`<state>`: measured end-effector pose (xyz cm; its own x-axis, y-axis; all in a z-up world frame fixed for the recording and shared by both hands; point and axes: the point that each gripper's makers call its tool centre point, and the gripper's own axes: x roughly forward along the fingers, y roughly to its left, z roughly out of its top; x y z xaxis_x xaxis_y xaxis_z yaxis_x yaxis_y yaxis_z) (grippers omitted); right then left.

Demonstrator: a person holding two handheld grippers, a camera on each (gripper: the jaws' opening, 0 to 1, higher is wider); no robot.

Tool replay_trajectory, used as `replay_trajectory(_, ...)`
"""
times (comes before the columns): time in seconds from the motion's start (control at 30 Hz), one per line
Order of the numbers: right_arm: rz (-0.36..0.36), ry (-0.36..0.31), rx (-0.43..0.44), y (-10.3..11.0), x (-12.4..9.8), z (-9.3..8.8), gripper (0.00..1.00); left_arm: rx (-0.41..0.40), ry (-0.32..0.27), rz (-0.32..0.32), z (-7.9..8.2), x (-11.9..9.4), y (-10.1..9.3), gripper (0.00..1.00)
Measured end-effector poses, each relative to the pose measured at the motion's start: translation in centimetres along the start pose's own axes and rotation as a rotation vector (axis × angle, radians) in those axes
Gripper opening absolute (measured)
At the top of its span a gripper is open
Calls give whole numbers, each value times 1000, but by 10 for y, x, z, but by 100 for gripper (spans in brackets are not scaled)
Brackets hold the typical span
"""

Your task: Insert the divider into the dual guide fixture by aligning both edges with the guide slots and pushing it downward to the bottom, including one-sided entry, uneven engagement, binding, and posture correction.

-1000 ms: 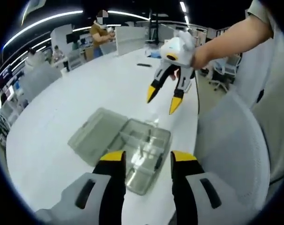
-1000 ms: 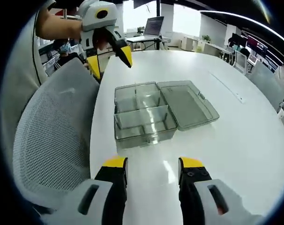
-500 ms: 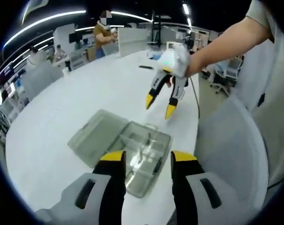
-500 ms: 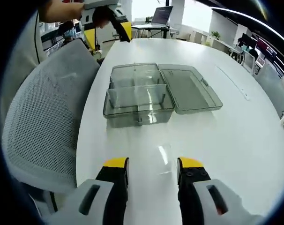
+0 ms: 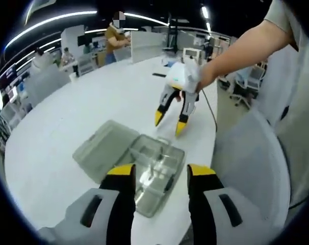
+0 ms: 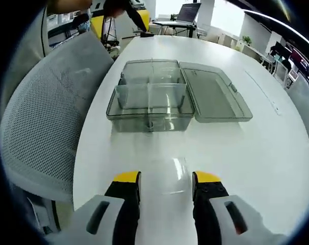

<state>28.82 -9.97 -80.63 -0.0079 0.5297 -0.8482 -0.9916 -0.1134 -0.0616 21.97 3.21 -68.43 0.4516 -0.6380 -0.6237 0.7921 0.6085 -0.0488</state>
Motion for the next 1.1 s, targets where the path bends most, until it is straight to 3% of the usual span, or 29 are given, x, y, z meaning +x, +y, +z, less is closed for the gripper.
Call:
replay_trajectory(0.63,45,34,-31,-2,10,-4,36,-47,-22,-4,-4,1,-2,44)
replay_trajectory(1.1,70,57,-11,0,10,-6,29,-69,-29,-1,-6,0,2,44)
